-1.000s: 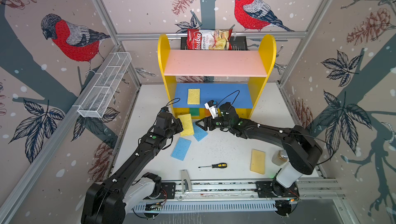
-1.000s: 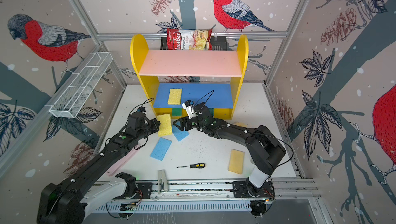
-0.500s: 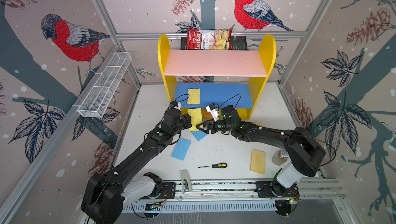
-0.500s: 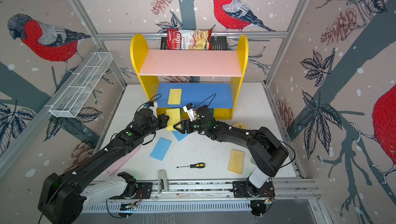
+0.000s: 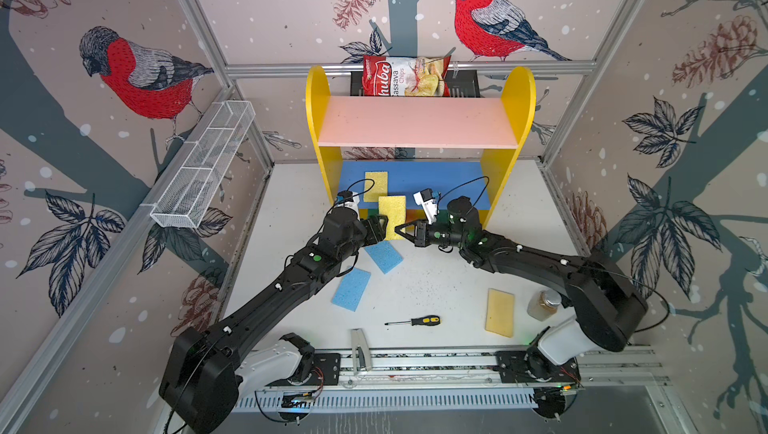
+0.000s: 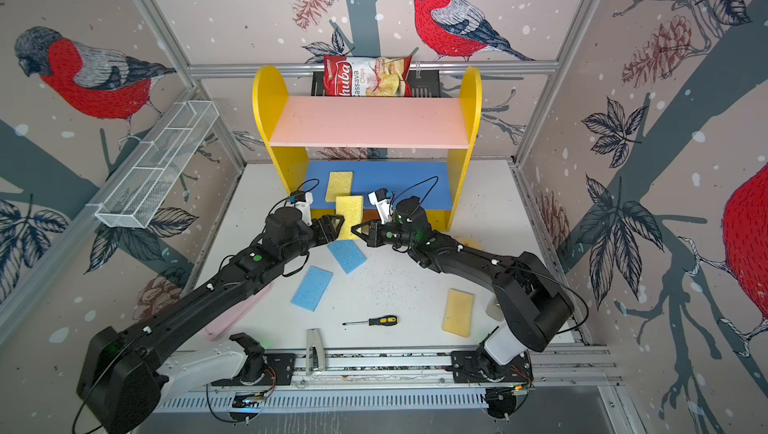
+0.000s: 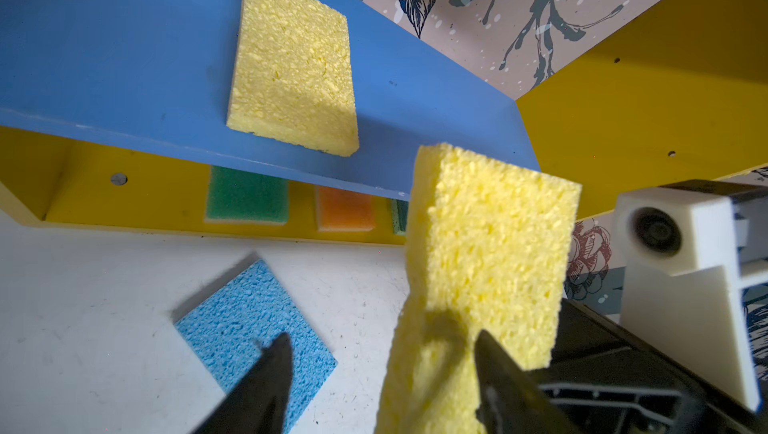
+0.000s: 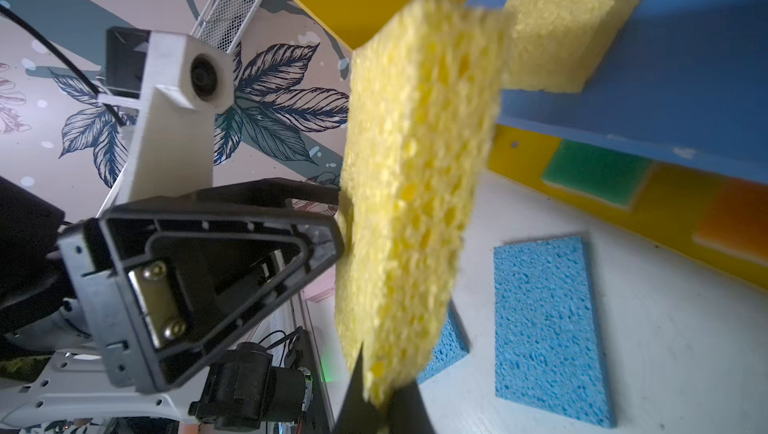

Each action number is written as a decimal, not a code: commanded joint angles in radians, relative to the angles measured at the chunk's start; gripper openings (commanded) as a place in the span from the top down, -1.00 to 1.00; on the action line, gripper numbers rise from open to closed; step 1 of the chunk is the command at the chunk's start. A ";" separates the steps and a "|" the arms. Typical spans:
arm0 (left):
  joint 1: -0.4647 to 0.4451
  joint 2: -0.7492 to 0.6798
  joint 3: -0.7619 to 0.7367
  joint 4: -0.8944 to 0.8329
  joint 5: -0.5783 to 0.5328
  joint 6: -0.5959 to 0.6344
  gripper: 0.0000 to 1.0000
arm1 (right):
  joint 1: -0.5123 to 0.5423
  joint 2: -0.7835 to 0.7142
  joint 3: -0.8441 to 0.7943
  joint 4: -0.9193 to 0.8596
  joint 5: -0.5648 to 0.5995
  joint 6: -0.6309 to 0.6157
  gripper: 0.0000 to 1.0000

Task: Place and organize the cleaning sponges onto the shelf
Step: 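Pass the yellow sponge from the left gripper into the right gripper, then carry the yellow sponge into the blue shelf with the right gripper while left withdraws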

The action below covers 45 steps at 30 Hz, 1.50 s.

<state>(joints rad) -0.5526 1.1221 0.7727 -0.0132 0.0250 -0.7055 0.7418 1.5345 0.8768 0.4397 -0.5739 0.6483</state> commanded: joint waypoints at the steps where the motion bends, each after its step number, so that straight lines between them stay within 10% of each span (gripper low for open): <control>1: -0.002 0.005 0.009 0.131 0.012 0.029 -0.95 | -0.017 -0.040 0.005 -0.040 0.024 -0.053 1.00; 31: -0.003 0.233 0.120 0.620 0.478 0.012 -0.71 | -0.198 -0.158 0.068 -0.172 -0.230 -0.154 1.00; 45: -0.004 0.252 0.131 0.593 0.461 0.033 1.00 | -0.218 -0.169 0.028 -0.092 -0.265 -0.103 0.98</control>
<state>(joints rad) -0.5541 1.3727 0.8898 0.5571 0.4709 -0.6926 0.5236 1.3716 0.9096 0.2863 -0.8215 0.5240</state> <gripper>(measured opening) 0.048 0.062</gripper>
